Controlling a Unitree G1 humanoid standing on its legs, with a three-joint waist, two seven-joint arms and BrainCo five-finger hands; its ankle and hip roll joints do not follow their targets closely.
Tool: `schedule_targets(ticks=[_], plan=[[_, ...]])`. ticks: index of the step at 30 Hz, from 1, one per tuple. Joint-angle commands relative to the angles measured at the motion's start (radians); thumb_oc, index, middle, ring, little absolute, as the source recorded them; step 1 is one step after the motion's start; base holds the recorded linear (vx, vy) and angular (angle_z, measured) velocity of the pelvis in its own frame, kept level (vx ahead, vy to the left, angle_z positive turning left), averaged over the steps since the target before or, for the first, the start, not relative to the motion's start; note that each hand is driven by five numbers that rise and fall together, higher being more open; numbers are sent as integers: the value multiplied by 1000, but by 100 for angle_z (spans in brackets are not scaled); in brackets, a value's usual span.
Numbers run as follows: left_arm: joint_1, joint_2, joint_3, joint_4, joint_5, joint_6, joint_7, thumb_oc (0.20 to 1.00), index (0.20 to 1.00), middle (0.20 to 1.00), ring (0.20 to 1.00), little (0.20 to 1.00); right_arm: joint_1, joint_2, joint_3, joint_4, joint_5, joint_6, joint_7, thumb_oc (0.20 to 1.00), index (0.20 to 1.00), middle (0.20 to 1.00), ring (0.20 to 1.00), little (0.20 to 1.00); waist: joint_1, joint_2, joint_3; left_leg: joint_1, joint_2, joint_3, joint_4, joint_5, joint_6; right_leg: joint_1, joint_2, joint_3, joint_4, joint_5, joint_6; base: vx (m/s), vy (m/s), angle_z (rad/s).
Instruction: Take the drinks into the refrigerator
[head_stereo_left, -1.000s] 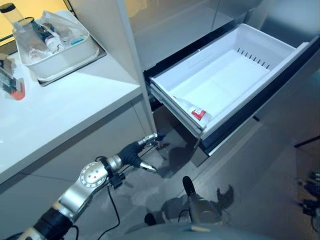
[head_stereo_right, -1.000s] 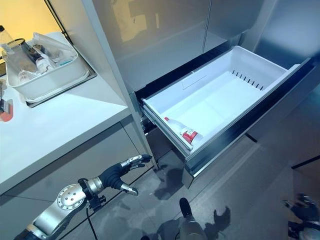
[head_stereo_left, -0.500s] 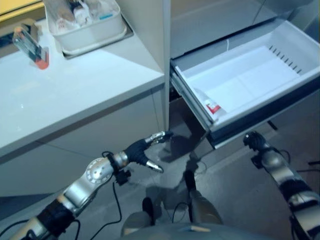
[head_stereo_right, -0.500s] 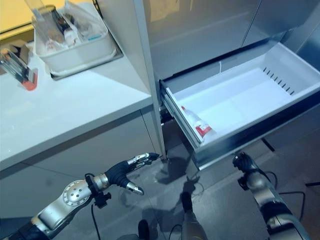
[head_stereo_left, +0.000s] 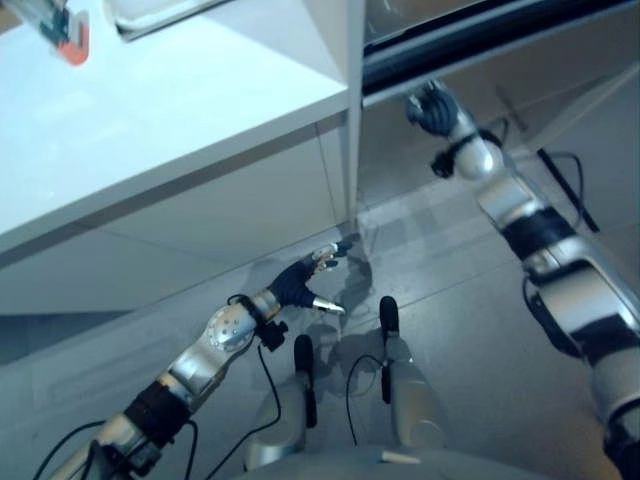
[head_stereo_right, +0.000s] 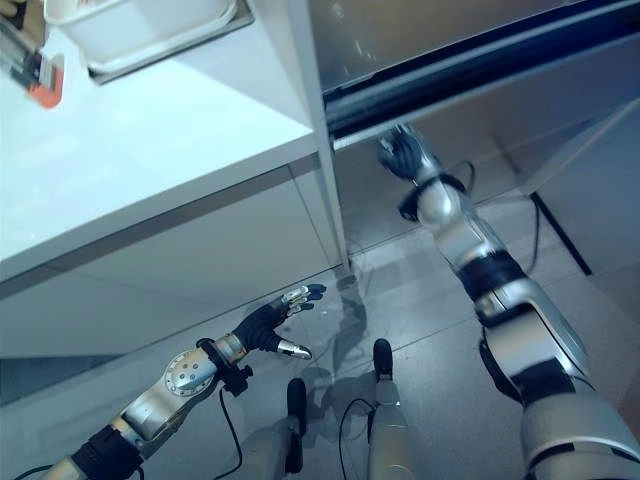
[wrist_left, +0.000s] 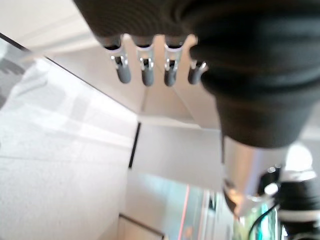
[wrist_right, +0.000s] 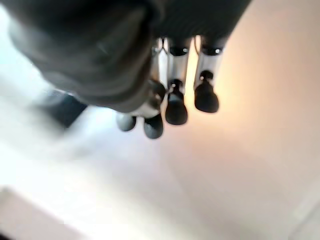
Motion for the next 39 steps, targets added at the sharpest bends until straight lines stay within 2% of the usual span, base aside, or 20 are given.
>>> schedule_targets(ticks=[1,6,7,8,11,12,15,17,22,26,28,30,31,32,33,34,35,36,38,39], plan=[[-28,18,30,-62,52,-58,60,1000,1000,1000,1000,1000,-140,18,33,-13,-55,-37,-41,200,200,200,200,200,56,-28,12,-59,-53,-15,-41,47,108,42,-6,0,98,-116,75,-32,-1,10],[-1,-15,74,-42,79,-61,93,1000,1000,1000,1000,1000,-36,18,-27,-83,-42,-40,-49,200,200,200,200,200,56,-32,30,-56,-56,-30,-46,49,111,48,-12,-12,108,-123,75,-7,0,5],[1,-15,73,-41,79,-61,93,1000,1000,1000,1000,1000,-31,17,-28,-86,-43,-39,-49,388,388,388,388,388,56,-33,29,-55,-57,-31,-46,49,111,49,-12,-13,108,-124,75,1,4,18],[5,-24,78,-32,81,-62,97,1000,1000,1000,1000,1000,17,21,-46,-84,-30,-41,-51,1000,1000,1000,1000,1000,55,-33,32,-51,-58,-33,-47,48,112,53,-14,-12,110,-127,75,-4,12,19],[14,-47,94,-18,76,-64,107,1000,1000,1000,1000,1000,174,44,-101,-36,19,-50,-61,1000,1000,1000,1000,1000,52,-30,36,-38,-62,-36,-48,45,115,61,-17,-17,120,-134,76,-3,34,8],[28,-57,114,-11,69,-67,112,1000,1000,1000,1000,1000,291,60,-116,-10,35,-56,-46,1000,1000,1000,1000,1000,52,-29,33,-28,-64,-39,-47,41,116,67,-20,-20,132,-144,77,1,32,5],[43,-71,135,9,65,-69,119,1000,1000,1000,1000,1000,423,88,-140,29,59,-62,-41,1000,1000,1000,1000,1000,47,-30,28,-18,-66,-44,-47,38,117,74,-21,-22,141,-152,77,8,21,11],[69,-86,170,39,51,-70,119,1000,1000,1000,1000,1000,598,130,-178,124,116,-74,-21,1000,1000,1000,1000,1000,33,-34,14,3,-69,-48,-47,29,120,88,-23,-25,154,-165,77,30,17,7],[107,-121,216,97,41,-63,118,1000,1000,1000,1000,1000,771,197,-246,316,200,-82,5,1000,1000,1000,1000,1000,16,-40,-18,41,-70,-51,-47,15,120,114,-22,-32,172,-189,74,60,11,3],[147,-191,258,210,27,-40,117,1000,1000,1000,1000,1000,901,258,-306,487,275,-74,45,1000,1000,1000,1000,1000,-2,-46,-64,89,-67,-52,-45,-2,120,154,-22,-37,186,-213,69,95,-7,1],[160,-225,268,278,75,-21,136,1000,1000,1000,1000,1000,952,280,-326,544,286,-69,58,1000,1000,1000,1000,1000,-10,-50,-87,107,-66,-53,-43,-9,120,175,-20,-39,186,-222,67,97,-27,-4],[161,-291,292,459,119,2,179,1000,1000,1000,1000,1000,998,306,-356,612,313,-63,61,1000,1000,1000,1000,1000,-20,-51,-130,140,-61,-54,-44,-18,119,211,-16,-49,179,-235,63,141,-44,2],[160,-293,291,462,120,1,180,1000,1000,1000,1000,1000,998,305,-356,612,313,-63,61,1000,1000,1000,1000,1000,-21,-50,-130,141,-61,-55,-45,-18,119,212,-16,-50,179,-236,63,140,-46,3],[155,-331,320,613,105,16,188,1000,1000,1000,1000,1000,1022,318,-353,628,311,-59,63,1000,1000,1000,1000,1000,-27,-51,-154,158,-57,-54,-46,-22,118,229,-12,-50,176,-241,61,55,-21,1],[153,-332,320,617,105,14,188,1000,1000,1000,1000,1000,1022,317,-352,628,311,-59,63,1000,1000,1000,1000,1000,-28,-50,-154,159,-56,-55,-47,-22,118,230,-12,-50,175,-241,61,96,-34,4],[124,-366,351,773,94,39,206,1000,1000,1000,1000,1000,1031,322,-342,635,307,-59,66,1000,1000,1000,1000,1000,-32,-49,-170,170,-53,-51,-46,-24,116,241,-8,-51,174,-246,59,90,-19,-1],[113,-372,341,821,122,39,207,1000,1000,1000,1000,1000,1036,322,-339,640,301,-58,65,1000,1000,1000,1000,1000,-35,-49,-183,177,-52,-52,-48,-27,115,251,-6,-52,172,-249,57,142,-40,-2],[84,-417,415,1061,82,74,224,1000,1000,1000,1000,1000,1045,335,-303,640,267,-56,70,1000,1000,1000,1000,1000,-39,-49,-206,195,-46,-49,-52,-28,112,266,-2,-53,167,-253,54,101,-27,-5],[81,-418,416,1065,82,72,224,1000,1000,1000,1000,1000,1044,335,-302,640,267,-56,70,1000,1000,1000,1000,1000,-41,-49,-204,197,-45,-50,-53,-29,112,269,-1,-54,168,-254,54,70,-25,1],[62,-430,436,1200,132,92,219,1000,1000,1000,1000,1000,1052,341,-283,641,244,-56,74,1000,1000,1000,1000,1000,-42,-51,-232,213,-42,-49,-58,-33,109,287,3,-55,163,-260,50,115,-38,0]])
